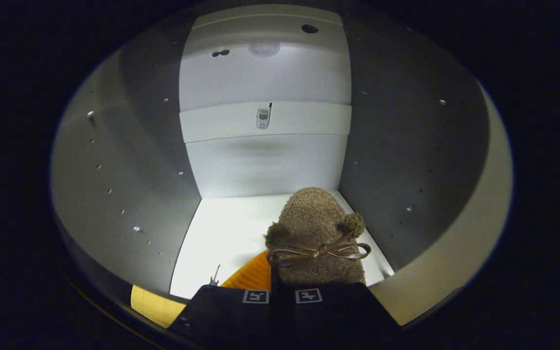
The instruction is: Open the shoe cabinet door, grab the shoes and put them into the shoe cabinet, then close the shoe cabinet door.
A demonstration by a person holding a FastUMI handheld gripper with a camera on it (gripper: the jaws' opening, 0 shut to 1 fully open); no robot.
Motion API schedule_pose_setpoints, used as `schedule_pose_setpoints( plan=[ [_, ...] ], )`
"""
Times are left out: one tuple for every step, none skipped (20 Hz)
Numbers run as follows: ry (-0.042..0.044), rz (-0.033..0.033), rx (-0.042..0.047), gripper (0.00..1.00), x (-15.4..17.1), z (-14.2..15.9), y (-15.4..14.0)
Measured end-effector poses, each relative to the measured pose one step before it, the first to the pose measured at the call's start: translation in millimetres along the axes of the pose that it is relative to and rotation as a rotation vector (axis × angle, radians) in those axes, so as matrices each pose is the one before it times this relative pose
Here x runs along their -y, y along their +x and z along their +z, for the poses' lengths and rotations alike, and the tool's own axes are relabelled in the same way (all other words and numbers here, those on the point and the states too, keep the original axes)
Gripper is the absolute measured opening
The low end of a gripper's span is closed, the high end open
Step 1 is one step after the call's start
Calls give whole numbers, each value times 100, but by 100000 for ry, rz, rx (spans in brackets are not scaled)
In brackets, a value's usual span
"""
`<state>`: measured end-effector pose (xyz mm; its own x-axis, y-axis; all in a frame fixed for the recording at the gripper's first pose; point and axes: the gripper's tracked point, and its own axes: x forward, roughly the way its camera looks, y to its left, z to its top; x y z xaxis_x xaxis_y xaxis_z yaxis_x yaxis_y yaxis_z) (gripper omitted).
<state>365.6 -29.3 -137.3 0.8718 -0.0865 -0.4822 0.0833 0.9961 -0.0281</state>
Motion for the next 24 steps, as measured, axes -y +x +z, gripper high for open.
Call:
schedule_pose_setpoints(
  plan=[
    [-125,-149,-622,5,-69,331,1212],
    [-466,-33,-250,5,-109,440,1239],
    [-195,173,86,5,-104,416,1214],
    [258,285,-439,5,-141,320,1147],
    [887,180,-575,5,-9,295,1169],
    [1250,232,-281,5,-33,261,1132],
    [1405,193,-479,5,40,80,893],
    [1136,10,-937,5,-1,-45,901],
    [1093,61,-1010,5,55,-205,749],
    [251,203,-839,5,83,-276,390],
    [-431,-176,-900,5,90,-359,348],
    [-517,-80,-471,5,-84,-138,148],
    [-665,6,135,6,-81,-75,-47],
    [-1423,-1326,630,6,111,119,-177],
    [-1471,-201,271,11,-36,-90,-431],
    [-1221,392,231,13,-212,-9,-200],
    [-943,-659,-547,25,25,-228,-177],
    [-807,308,-1056,24,-110,-384,-211],
    [-582,472,-993,24,-122,-344,-144],
    [-258,-16,-524,24,-31,-231,-274],
    [371,114,597,31,43,215,-485],
    [928,408,1246,38,-120,234,-254],
    [628,-320,1155,45,66,231,-446],
    [338,-541,317,51,94,-22,-542]
  ],
)
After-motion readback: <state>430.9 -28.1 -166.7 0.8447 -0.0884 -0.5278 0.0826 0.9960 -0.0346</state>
